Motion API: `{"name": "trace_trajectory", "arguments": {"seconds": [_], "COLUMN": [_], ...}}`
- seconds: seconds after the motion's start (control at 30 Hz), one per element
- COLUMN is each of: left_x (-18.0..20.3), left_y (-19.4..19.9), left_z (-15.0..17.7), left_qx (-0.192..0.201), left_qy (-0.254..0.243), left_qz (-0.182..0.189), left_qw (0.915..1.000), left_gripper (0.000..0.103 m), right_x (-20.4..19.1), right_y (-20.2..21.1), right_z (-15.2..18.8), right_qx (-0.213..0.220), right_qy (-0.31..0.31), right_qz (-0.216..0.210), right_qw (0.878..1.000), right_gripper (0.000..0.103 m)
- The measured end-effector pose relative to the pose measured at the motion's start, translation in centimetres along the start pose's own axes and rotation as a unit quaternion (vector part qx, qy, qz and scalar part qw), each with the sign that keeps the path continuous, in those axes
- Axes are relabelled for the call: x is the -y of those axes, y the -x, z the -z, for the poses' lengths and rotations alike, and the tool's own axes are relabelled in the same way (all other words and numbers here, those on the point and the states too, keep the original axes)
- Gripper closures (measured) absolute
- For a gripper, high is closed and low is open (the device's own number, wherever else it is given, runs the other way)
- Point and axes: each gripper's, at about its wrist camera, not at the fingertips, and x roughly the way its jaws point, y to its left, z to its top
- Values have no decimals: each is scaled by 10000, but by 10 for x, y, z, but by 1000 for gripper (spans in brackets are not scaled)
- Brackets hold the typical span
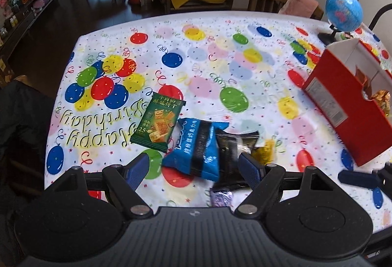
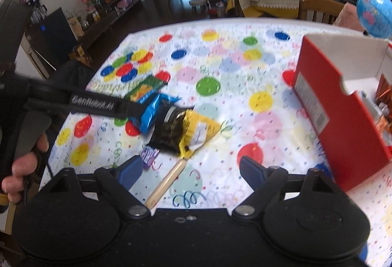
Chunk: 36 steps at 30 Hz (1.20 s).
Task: Organize snacks
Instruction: 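Lower left gripper onto blue biscuit packet while right lowers onto beige stick snack, then close left gripper on the blue packet while right closes on the beige stick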
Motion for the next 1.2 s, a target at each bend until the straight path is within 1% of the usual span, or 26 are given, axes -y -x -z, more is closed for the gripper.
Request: {"name": "trace_trajectory", "arguments": {"seconds": [0.13, 0.3, 0.4, 0.47, 0.6, 0.7, 0.77, 0.83, 0.93, 1.03, 1.07, 1.1, 1.13, 1.17, 1.2], "left_x": [-8, -17, -21, -22, -19, -20, -20, -20, -18, -16, -16, -16, -16, -16, -16], "left_y": [-17, -35, -43, -47, -53, -58, -60, -62, -64, -62, -62, -61, -59, -59, -58], "left_z": [-5, -11, -13, -15, -17, -18, -17, -17, -17, -16, -16, -16, -16, -16, -15], "left_qx": [-122, -282, -358, -395, -460, -517, -552, -572, -632, -603, -593, -580, -574, -569, -568], "left_qy": [-2, 85, 132, 138, 66, 90, 93, 62, 33, -6, 3, 16, 29, 41, 40], "left_qz": [11, 114, 168, 248, 376, 455, 485, 500, 530, 488, 481, 495, 503, 468, 438], "left_qw": [9999, 9995, 9991, 9988, 9982, 9976, 9973, 9971, 9966, 9970, 9971, 9971, 9971, 9973, 9974], "left_gripper": [23, 23, 24, 24, 24, 24, 25, 29, 39, 41, 45, 53, 56, 57, 59], "right_x": [-6, -14, -17, -18, -22, -24, -25, -28, -31, -32, -32, -32, -32, -31, -29], "right_y": [-15, -31, -37, -42, -52, -59, -62, -64, -64, -65, -64, -64, -64, -64, -64], "right_z": [4, 5, 5, 5, 7, 8, 9, 9, 8, 9, 9, 9, 9, 9, 9], "right_qx": [-199, -421, -494, -581, -735, -819, -864, -872, -875, -880, -881, -887, -898, -903, -902], "right_qy": [-37, -23, 1, -1, 44, 71, 100, 179, 324, 437, 450, 451, 446, 421, 386], "right_qz": [32, -24, -27, -38, -47, -78, -96, -70, -7, 101, 110, 131, 146, 160, 155], "right_qw": [9998, 9991, 9988, 9983, 9973, 9966, 9962, 9960, 9956, 9951, 9950, 9950, 9949, 9949, 9951], "right_gripper": [26, 30, 35, 40, 45, 52, 58, 60, 65, 74, 79, 83, 89, 92, 93]}}
